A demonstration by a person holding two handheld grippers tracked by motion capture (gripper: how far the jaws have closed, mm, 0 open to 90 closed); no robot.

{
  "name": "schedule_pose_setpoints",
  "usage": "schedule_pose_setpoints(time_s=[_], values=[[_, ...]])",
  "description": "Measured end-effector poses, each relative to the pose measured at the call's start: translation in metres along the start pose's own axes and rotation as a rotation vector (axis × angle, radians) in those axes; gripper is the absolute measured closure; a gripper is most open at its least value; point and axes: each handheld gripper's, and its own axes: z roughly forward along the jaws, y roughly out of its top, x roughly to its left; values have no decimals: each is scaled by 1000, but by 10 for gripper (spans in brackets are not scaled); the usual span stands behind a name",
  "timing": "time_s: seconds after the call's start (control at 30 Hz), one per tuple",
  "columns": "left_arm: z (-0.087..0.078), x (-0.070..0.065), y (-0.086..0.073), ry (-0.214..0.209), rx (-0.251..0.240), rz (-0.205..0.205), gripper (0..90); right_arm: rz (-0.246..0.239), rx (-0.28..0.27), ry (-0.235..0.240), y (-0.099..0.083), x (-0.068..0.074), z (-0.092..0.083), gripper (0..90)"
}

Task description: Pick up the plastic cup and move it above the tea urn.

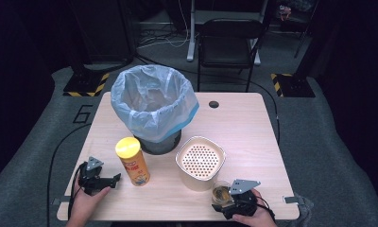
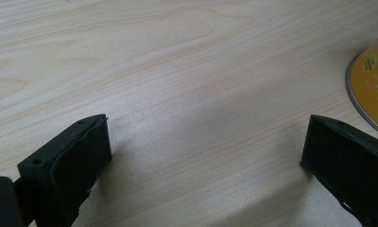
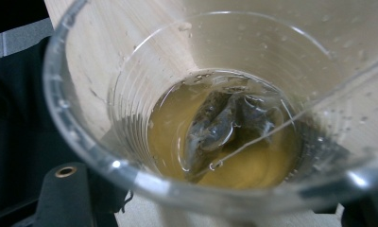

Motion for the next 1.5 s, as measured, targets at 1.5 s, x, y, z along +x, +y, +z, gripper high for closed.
schedule_pose_setpoints(time_s=[1.5], values=[[0,-1,-1,5,-10,-2,20,-21,-148,-18,14,4,-9,275]])
